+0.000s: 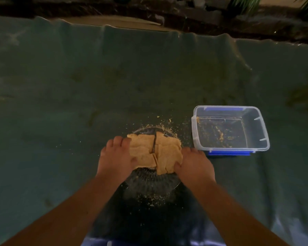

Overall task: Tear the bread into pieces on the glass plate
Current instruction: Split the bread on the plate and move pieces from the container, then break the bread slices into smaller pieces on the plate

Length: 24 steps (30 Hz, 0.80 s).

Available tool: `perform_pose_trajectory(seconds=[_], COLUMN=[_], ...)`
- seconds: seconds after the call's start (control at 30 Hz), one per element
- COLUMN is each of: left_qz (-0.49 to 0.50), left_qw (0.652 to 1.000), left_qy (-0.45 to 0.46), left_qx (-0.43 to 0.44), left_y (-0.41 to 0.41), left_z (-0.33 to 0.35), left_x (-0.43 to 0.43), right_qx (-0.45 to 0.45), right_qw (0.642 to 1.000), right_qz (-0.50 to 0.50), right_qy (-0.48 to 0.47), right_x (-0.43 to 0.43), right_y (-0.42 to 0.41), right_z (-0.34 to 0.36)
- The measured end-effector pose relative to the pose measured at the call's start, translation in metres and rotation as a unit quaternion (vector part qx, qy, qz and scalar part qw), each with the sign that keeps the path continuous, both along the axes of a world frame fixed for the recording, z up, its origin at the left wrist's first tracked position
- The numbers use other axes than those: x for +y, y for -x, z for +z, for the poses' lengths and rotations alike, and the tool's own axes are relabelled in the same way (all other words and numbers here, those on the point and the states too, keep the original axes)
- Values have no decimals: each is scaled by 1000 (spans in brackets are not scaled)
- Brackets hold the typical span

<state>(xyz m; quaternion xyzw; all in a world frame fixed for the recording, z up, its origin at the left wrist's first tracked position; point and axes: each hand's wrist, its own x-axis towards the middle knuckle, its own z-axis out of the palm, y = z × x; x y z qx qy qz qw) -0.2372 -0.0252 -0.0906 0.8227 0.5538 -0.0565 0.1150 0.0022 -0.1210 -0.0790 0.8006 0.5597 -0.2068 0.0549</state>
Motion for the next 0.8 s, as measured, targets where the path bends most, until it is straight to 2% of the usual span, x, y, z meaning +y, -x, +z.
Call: perform_pose_trajectory(seconds=[0.1, 0.17, 0.23, 0.37, 0.43, 0.53, 0.67, 0.73, 0.8], left_qz=[-79, -110, -125, -149, -136, -66, -63, -79, -115], left_qw=[996, 991, 989, 985, 988, 975, 948, 948, 961], left_qy=[25, 39, 37, 35, 74, 196, 307, 307, 250], left_qx=[36, 58, 75, 77, 13, -77, -60, -24, 19], left_y=[-9, -15, -21, -29, -28, -20, -10, -8, -6], left_z=[-2, -3, -3, 1, 2, 3, -4, -9, -11], left_x=[6, 9, 12, 18, 21, 26, 22, 16, 9], right_qx=[-10, 2, -22, -56, 5, 151, 273, 240, 114], right_qw=[995, 991, 986, 980, 983, 982, 955, 961, 977], right_qz=[67, 123, 167, 190, 185, 107, 42, 74, 161], right_qy=[-69, -50, -4, 18, 9, 45, 107, 120, 78], right_x=[12, 23, 34, 47, 52, 54, 44, 32, 20], right_y=[6, 10, 13, 12, 9, 1, -5, -1, 4], right_z=[1, 2, -1, -2, -1, 2, 5, 1, -4])
